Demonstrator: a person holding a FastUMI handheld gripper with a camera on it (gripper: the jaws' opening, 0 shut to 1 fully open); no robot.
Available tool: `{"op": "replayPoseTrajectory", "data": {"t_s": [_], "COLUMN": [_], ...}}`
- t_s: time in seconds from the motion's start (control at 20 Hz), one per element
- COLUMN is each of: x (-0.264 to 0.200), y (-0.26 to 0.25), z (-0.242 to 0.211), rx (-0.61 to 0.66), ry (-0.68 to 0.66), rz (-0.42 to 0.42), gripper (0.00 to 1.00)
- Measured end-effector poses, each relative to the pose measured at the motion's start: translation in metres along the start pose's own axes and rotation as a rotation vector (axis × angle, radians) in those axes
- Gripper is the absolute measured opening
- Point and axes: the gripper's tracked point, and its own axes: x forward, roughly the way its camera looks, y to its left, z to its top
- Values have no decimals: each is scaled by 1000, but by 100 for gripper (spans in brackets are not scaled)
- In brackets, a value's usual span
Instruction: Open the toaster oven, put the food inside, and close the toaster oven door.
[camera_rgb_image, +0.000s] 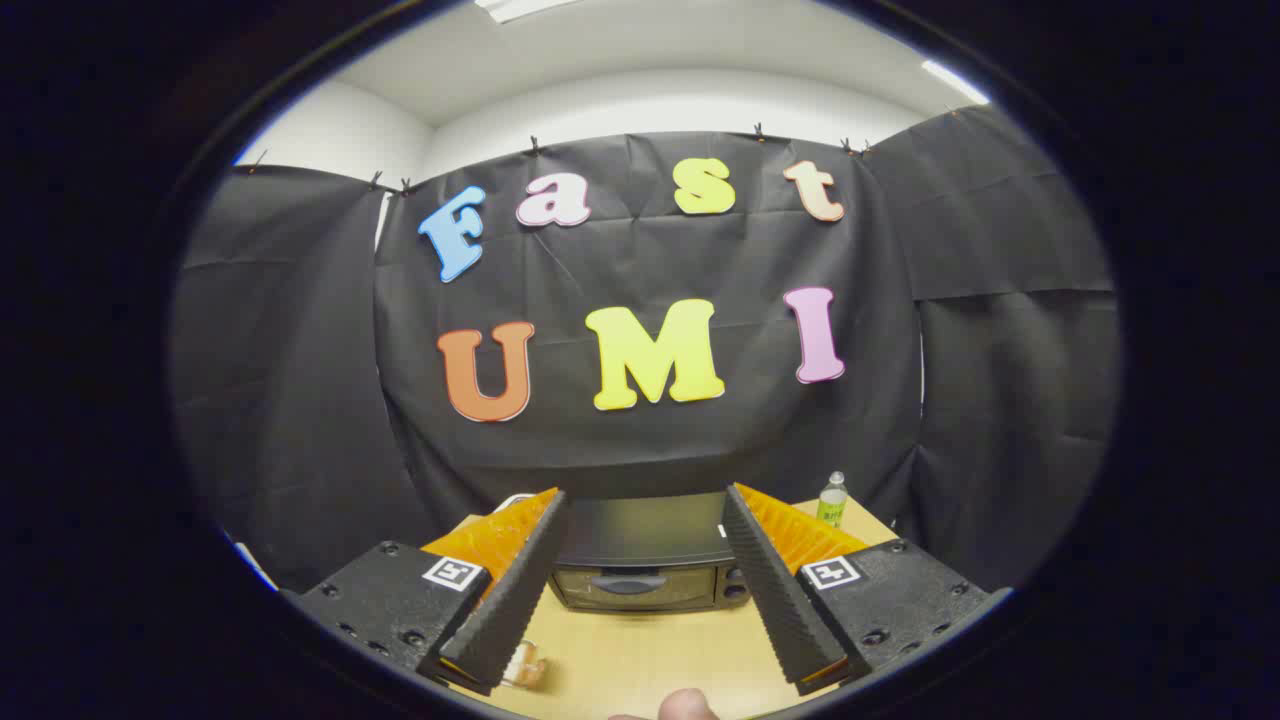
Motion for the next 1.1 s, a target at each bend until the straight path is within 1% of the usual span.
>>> {"op": "replayPoseTrajectory", "data": {"t_s": [0.35,1.1], "x": [0,-4], "y": [-5,-5], "z": [0,-4], "rx": [8,13], "ry": [-2,14], "rz": [-24,-40], "gripper": [100,100]}}
